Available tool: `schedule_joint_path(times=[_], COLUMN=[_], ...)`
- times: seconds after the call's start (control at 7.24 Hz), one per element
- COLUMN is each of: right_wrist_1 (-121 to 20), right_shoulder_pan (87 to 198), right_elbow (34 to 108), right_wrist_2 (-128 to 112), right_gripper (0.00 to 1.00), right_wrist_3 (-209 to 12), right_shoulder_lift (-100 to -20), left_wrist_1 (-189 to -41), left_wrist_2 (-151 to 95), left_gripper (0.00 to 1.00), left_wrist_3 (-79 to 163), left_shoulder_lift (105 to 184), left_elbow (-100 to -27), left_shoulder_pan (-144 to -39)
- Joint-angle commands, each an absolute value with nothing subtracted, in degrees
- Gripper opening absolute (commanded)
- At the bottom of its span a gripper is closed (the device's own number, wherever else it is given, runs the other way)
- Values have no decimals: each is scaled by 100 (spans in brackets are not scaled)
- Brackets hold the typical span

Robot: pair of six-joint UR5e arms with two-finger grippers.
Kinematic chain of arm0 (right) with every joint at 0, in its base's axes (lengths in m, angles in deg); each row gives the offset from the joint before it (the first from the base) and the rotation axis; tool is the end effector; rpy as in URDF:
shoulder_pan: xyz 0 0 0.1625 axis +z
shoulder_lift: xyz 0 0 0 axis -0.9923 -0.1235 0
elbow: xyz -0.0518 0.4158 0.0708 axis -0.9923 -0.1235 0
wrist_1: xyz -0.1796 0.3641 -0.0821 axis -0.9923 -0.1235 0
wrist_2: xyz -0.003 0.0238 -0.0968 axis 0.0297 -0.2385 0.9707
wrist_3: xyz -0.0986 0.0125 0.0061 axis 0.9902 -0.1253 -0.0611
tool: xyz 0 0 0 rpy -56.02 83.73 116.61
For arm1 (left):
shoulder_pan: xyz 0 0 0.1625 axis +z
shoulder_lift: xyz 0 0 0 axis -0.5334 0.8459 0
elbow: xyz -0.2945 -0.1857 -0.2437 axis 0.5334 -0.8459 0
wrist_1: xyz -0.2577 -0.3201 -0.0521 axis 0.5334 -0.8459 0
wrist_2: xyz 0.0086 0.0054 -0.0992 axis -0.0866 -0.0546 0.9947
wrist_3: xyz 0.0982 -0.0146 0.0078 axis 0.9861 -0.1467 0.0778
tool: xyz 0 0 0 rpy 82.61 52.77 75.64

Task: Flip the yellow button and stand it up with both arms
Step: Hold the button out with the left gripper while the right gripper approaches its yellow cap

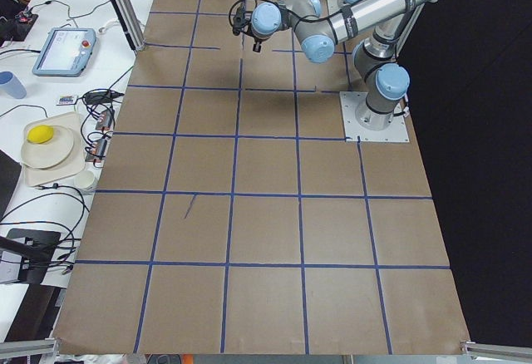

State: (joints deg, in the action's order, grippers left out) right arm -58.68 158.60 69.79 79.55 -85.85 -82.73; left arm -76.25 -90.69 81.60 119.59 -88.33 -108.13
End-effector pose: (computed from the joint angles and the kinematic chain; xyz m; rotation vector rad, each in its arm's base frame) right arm 0.0548 -0.4962 0.4954 0.4547 2.6584 0.0515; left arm -0.1003 -0.4552 0.3702 -0.1378 -2.2844 0.1886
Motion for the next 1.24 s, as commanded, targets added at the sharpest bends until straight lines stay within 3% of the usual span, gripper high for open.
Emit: schedule_joint_path(times=[0.0, 0.28, 0.55, 1.11], right_wrist_1=[-5252, -4871, -4174, -3537], right_shoulder_pan=[15640, 15419, 15523, 15681], right_elbow=[6981, 7233, 7734, 7956], right_wrist_2=[6333, 4276, 3462, 3520], right_gripper=[99, 99, 100, 99], right_wrist_3=[-8605, -8543, -8840, -9387], right_shoulder_lift=[-8138, -8006, -8607, -8814], left_wrist_1=[-7551, -7533, -7044, -6742], left_wrist_2=[-7492, -6663, -6098, -5719], left_gripper=[15, 15, 11, 10], left_wrist_3=[6708, 6432, 6097, 5947], left_shoulder_lift=[11691, 11497, 11584, 11716], left_elbow=[-8840, -8840, -8858, -8840], left_shoulder_pan=[-11290, -11660, -11844, -11942])
